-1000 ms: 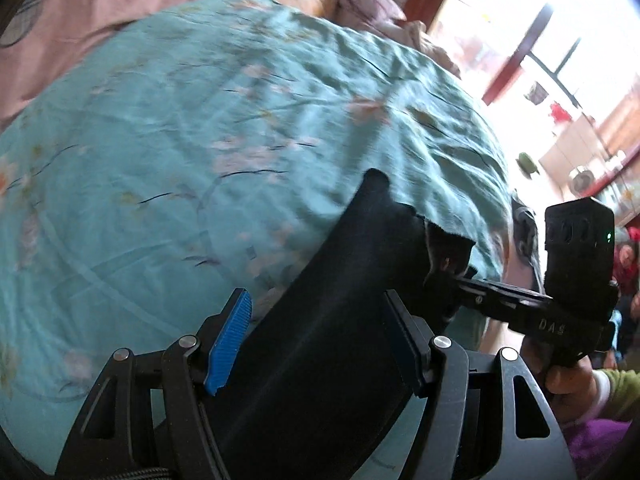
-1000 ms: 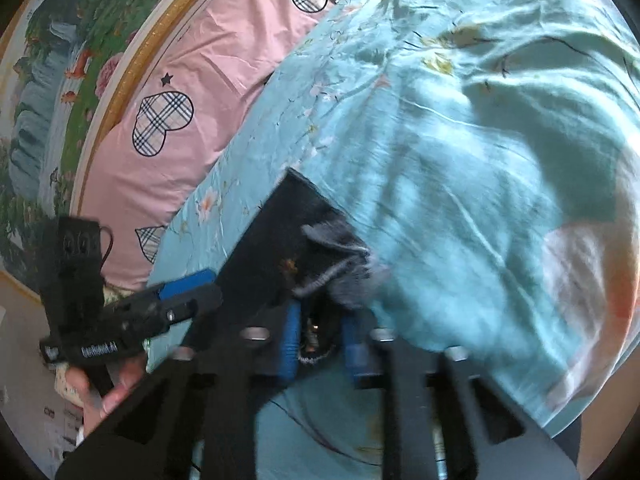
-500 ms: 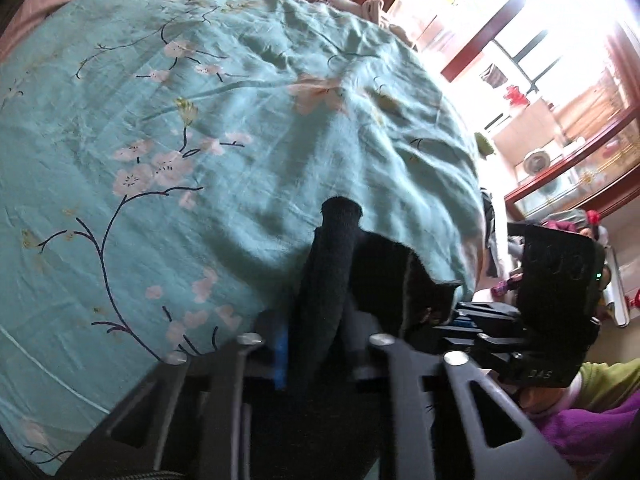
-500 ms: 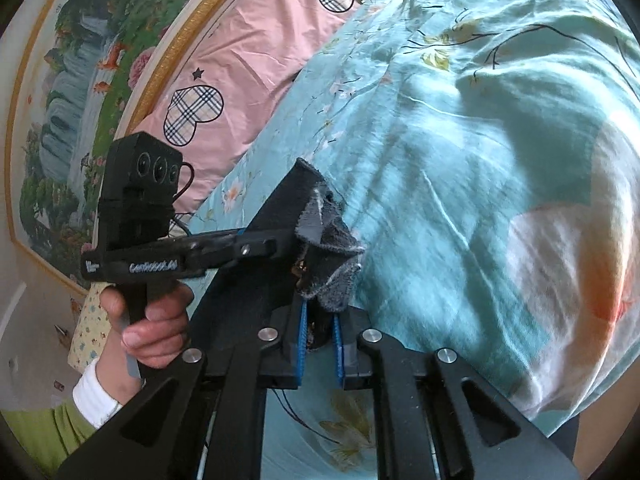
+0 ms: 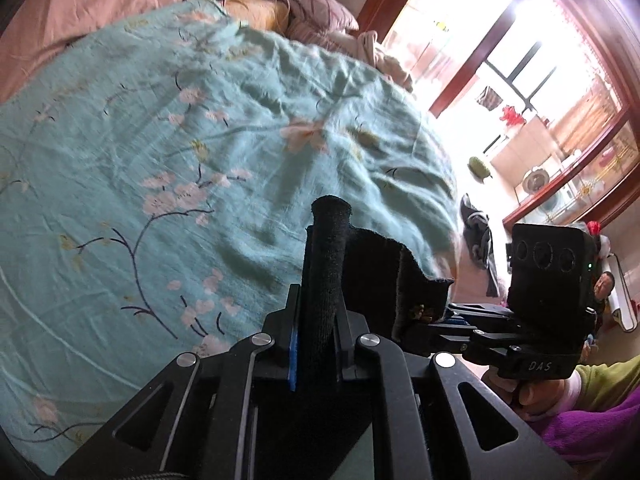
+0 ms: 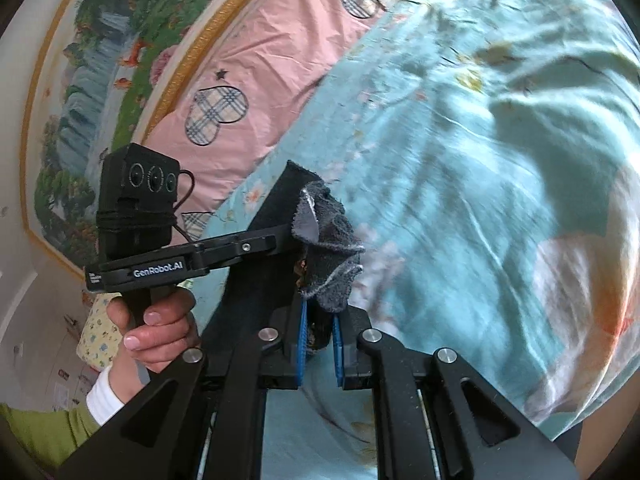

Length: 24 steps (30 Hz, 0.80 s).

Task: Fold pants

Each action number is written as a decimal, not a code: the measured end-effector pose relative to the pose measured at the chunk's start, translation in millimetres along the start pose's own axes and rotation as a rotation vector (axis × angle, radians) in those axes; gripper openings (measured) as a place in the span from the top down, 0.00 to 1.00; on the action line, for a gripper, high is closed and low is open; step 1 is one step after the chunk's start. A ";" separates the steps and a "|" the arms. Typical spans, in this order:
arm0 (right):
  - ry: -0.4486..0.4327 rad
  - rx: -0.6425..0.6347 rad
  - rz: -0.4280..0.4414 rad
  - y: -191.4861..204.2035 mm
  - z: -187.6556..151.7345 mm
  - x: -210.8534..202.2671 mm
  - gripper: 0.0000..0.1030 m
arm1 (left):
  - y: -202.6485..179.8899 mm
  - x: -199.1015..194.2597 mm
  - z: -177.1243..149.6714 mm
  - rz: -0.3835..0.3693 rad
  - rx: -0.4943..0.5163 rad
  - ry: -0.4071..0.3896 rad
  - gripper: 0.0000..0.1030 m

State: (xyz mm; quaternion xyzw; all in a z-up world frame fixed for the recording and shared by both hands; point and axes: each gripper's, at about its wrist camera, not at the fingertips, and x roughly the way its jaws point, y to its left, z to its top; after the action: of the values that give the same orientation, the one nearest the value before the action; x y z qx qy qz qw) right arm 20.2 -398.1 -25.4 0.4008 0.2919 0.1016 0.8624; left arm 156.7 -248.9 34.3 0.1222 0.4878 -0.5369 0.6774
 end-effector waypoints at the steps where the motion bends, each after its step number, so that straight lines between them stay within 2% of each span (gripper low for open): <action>1: -0.004 -0.010 0.018 3.9 1.2 -1.1 0.89 | -0.9 -6.2 -1.4 0.000 -0.004 -0.015 0.89; 8: -0.004 -0.091 0.164 39.5 6.9 -1.7 0.89 | -2.2 -52.5 -19.3 -0.001 -0.028 -0.128 0.89; 15: 0.073 -0.131 0.327 79.1 5.1 22.6 0.89 | 5.5 -102.7 -55.9 0.034 -0.086 -0.244 0.90; 24: 0.201 -0.192 0.395 123.7 -16.5 71.5 0.89 | 36.2 -149.9 -118.2 0.071 -0.211 -0.345 0.90</action>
State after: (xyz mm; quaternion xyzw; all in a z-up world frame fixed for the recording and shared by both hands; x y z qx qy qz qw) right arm 75.7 -277.0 28.9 0.3543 0.2810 0.3351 0.8266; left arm 132.6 -62.0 81.7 -0.0258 0.4135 -0.4718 0.7783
